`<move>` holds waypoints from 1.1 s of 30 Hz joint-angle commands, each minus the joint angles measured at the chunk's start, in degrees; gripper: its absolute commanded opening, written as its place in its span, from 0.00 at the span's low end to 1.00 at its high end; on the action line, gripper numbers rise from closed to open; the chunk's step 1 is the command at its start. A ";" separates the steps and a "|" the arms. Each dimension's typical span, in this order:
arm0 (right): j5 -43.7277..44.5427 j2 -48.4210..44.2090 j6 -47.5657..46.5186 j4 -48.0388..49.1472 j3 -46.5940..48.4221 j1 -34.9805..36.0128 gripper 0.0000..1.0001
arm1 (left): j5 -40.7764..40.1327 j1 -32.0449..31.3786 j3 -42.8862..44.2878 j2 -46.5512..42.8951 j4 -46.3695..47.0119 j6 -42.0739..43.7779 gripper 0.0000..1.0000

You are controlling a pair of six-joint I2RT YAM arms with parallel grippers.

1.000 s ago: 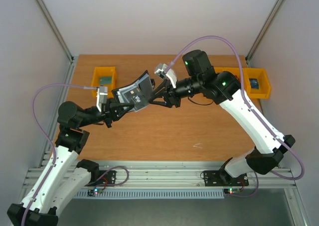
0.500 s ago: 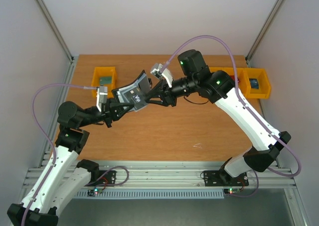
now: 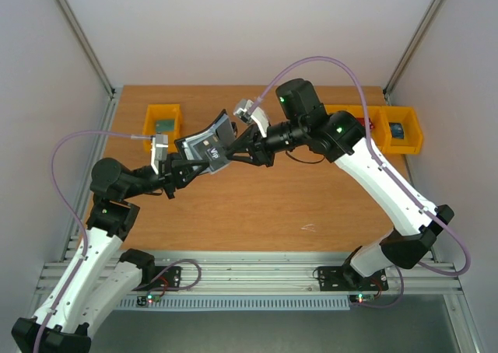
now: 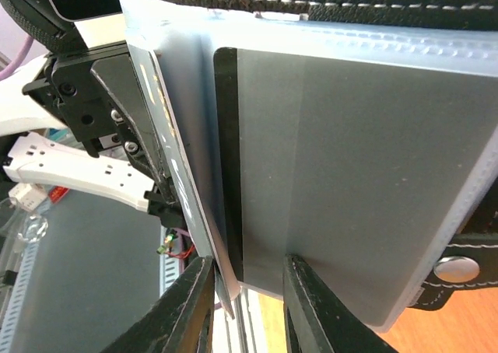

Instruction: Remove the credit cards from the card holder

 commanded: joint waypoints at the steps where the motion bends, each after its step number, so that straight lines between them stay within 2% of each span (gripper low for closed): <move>1: 2.74 0.27 0.28 1.73 -0.26 1.02 0.24 | 0.85 0.03 -0.01 -0.52 3.78 1.19 0.00; 7: -1.54 2.13 0.53 3.56 1.50 1.99 0.22 | 1.17 -0.15 0.08 -0.14 4.06 1.48 0.00; 15: -7.18 1.43 0.45 3.73 1.51 2.06 0.03 | 0.61 -0.14 -0.20 -0.33 3.89 1.40 0.00; 17: -8.12 1.01 0.65 3.72 1.37 1.95 0.01 | 0.40 -0.20 -0.39 -0.47 3.82 1.32 0.02; 21: -8.38 0.03 0.92 3.73 0.47 1.69 0.01 | 0.27 -0.21 -0.43 -0.61 3.80 1.10 0.18; 23: -8.43 -0.32 1.11 3.77 0.05 1.67 0.01 | 0.16 -0.20 -0.48 -0.57 3.92 0.92 0.30; 25: -9.05 -0.12 1.65 3.80 0.18 1.67 0.01 | 0.11 -0.26 -0.37 -0.33 4.37 0.87 0.34; 26: -9.33 0.07 1.92 3.82 0.20 1.67 0.01 | 0.05 -0.33 -0.27 -0.10 4.61 0.73 0.30; 28: -9.75 0.37 2.09 3.82 0.32 1.65 0.01 | 0.14 -0.58 0.02 0.13 4.64 0.92 0.08; 29: -9.77 0.33 1.98 3.82 0.36 1.66 0.01 | 0.00 -0.58 0.10 0.07 4.41 1.01 0.01; 33: -10.47 -1.39 2.47 4.85 -0.96 0.17 0.10 | -0.13 -0.63 0.02 -0.20 4.16 1.21 0.00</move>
